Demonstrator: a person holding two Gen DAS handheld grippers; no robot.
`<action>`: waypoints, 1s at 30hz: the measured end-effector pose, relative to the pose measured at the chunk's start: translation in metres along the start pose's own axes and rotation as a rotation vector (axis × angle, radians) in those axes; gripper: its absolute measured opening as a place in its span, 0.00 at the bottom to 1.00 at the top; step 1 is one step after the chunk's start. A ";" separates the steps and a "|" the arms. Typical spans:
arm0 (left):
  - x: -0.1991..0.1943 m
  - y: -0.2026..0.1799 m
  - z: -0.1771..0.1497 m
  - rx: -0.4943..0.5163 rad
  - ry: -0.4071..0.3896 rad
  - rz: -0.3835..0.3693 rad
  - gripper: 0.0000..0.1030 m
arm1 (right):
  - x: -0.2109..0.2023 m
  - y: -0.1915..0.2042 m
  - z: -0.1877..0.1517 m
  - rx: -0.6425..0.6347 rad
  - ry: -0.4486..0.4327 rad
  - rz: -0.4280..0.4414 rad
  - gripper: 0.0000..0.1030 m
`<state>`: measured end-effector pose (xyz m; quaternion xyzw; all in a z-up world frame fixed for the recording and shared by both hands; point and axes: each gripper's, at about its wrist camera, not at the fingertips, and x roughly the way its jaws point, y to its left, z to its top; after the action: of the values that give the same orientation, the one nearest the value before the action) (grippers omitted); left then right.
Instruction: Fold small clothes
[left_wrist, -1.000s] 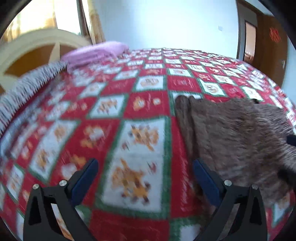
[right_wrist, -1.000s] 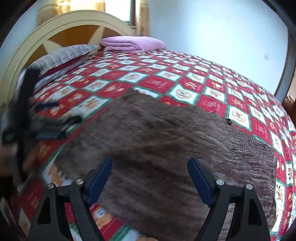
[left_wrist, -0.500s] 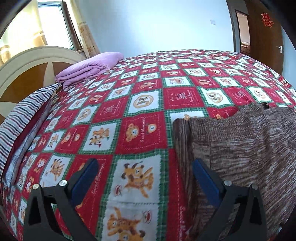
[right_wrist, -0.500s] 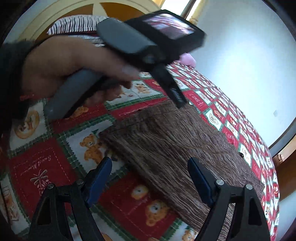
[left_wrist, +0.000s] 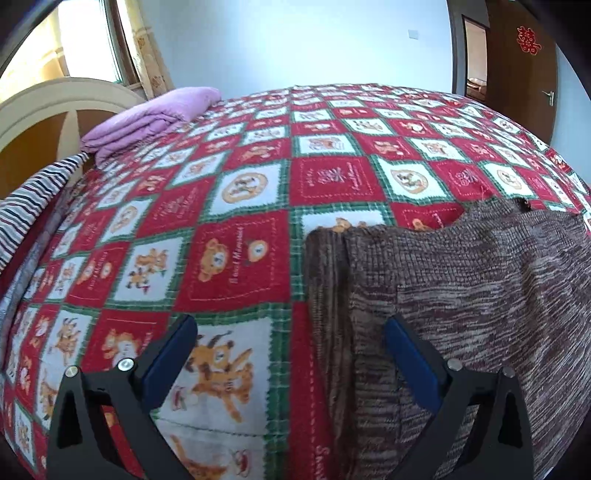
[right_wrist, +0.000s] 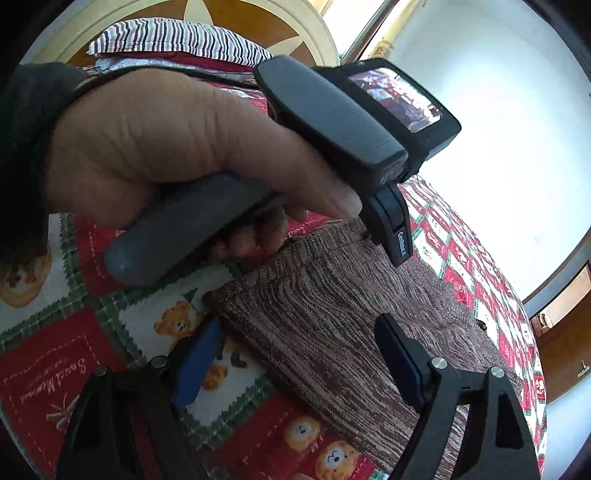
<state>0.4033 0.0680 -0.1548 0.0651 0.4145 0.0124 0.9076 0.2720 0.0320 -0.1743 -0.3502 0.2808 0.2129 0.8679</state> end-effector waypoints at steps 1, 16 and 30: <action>0.004 0.001 0.000 -0.008 0.013 -0.021 1.00 | 0.000 0.001 -0.001 0.001 -0.001 -0.003 0.81; 0.021 0.011 0.007 -0.125 0.046 -0.312 0.72 | 0.002 0.008 -0.001 -0.014 -0.008 -0.001 0.60; 0.022 0.022 0.014 -0.199 0.068 -0.439 0.11 | -0.007 -0.001 -0.002 0.040 -0.007 0.069 0.07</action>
<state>0.4288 0.0903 -0.1599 -0.1170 0.4459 -0.1422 0.8759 0.2668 0.0285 -0.1701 -0.3221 0.2939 0.2384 0.8678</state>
